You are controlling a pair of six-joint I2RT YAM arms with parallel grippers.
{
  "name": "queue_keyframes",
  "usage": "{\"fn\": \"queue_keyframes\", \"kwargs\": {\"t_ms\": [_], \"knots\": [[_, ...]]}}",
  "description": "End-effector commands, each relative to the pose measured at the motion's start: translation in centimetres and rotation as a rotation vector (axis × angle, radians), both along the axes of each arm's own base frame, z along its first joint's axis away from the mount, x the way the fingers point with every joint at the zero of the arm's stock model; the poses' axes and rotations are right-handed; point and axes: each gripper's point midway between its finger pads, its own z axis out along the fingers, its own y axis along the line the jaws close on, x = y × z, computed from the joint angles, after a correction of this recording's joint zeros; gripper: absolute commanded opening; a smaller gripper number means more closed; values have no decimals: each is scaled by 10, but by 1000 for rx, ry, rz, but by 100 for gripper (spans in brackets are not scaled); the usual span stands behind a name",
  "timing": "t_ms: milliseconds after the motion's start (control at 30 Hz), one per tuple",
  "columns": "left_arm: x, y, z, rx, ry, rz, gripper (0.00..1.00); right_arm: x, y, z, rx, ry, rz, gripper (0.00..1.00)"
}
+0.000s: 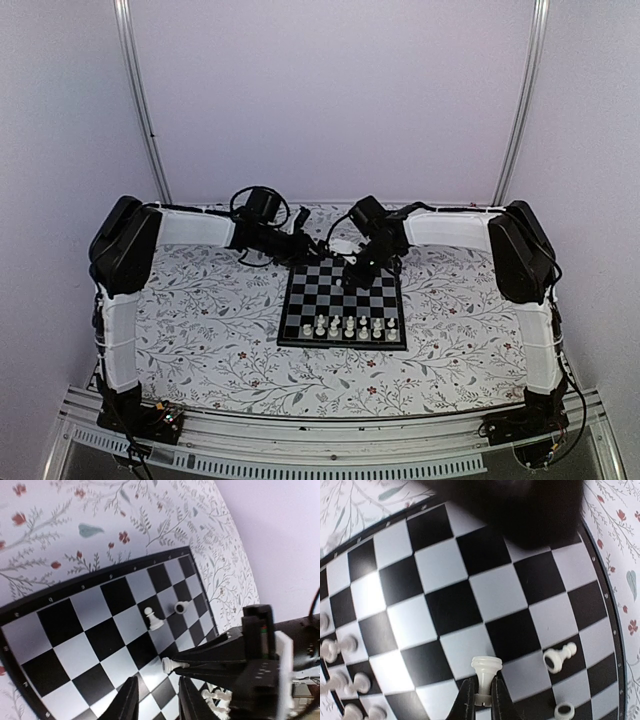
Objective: Set up the chess pieces on the board
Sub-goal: Adjust the chess piece on the chessboard, then pick up the chess piece from the chessboard.
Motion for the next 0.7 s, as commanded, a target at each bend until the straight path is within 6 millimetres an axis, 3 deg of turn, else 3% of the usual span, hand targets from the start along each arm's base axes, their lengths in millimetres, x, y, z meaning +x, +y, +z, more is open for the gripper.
{"fn": "queue_keyframes", "kwargs": {"t_ms": [0, 200, 300, 667], "knots": [[16, 26, 76, 62, -168, 97, 31, -22, -45, 29, -182, -48, 91, 0], [15, 34, 122, 97, -251, 83, 33, -41, -87, 32, -379, -30, 167, 0], [13, 39, 123, 122, -274, 80, 32, -43, -101, 31, -459, -27, 190, 0], [8, 46, 120, 149, -309, 82, 33, -37, -86, 13, -467, 34, 214, 2]]}}
